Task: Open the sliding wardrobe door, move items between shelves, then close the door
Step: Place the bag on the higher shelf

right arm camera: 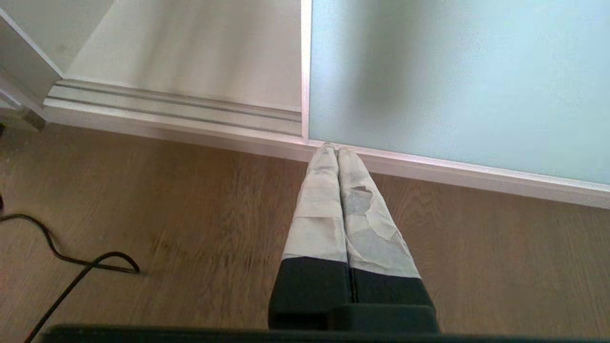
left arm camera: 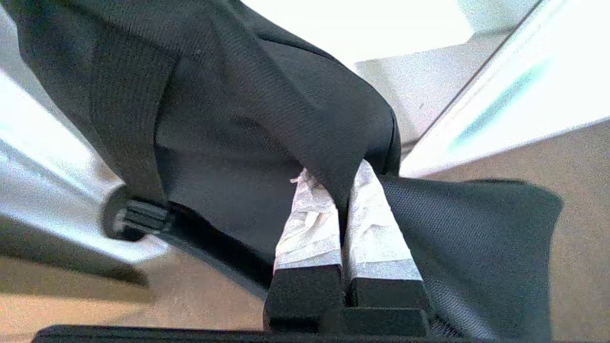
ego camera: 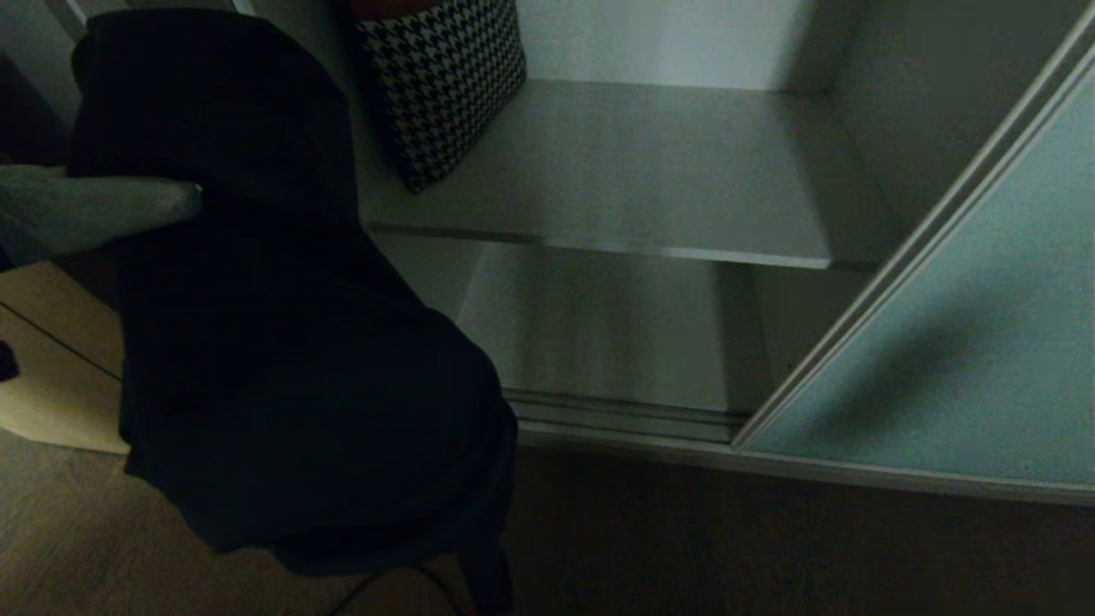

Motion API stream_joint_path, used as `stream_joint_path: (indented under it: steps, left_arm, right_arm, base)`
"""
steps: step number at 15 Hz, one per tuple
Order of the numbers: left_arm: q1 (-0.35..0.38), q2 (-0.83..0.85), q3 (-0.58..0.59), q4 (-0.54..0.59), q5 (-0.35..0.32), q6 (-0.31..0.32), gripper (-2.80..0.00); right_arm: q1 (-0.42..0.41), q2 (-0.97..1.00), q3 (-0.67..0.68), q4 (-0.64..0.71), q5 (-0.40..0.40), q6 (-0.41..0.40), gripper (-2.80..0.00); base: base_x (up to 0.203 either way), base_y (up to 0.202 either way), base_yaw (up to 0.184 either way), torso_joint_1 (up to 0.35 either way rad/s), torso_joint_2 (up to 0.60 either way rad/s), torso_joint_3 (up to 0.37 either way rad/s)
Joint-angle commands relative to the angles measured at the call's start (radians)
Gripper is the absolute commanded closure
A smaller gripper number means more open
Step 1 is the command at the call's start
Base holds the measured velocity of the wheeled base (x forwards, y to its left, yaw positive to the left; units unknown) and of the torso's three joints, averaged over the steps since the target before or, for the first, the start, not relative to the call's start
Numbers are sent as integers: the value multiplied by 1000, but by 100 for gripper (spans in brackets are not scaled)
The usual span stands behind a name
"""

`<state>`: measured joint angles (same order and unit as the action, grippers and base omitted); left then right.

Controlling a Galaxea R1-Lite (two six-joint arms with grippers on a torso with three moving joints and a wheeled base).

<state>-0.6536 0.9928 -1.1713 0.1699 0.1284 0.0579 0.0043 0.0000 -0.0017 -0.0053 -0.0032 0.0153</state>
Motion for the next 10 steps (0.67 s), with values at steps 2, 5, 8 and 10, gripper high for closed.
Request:
stream_joint_path:
  steps: [2, 5, 8, 10]
  left_arm:
    - [0, 13, -38, 2, -56, 9, 0]
    - [-1, 32, -65, -1, -100, 59, 0]
    - [-1, 86, -143, -14, -112, 78, 0]
    - [0, 139, -219, -35, -111, 80, 0]
  right_arm:
    - [0, -2, 0, -1, 0, 0, 0]
    - [0, -2, 0, 1, 0, 0, 0]
    - [0, -2, 0, 0, 0, 0, 0]
    - [0, -2, 0, -1, 0, 0, 0]
  base:
    - [0, 0, 0, -2, 0, 18]
    - [0, 0, 0, 0, 0, 0]
    - [0, 0, 0, 0, 0, 0]
    - [0, 0, 0, 0, 0, 0]
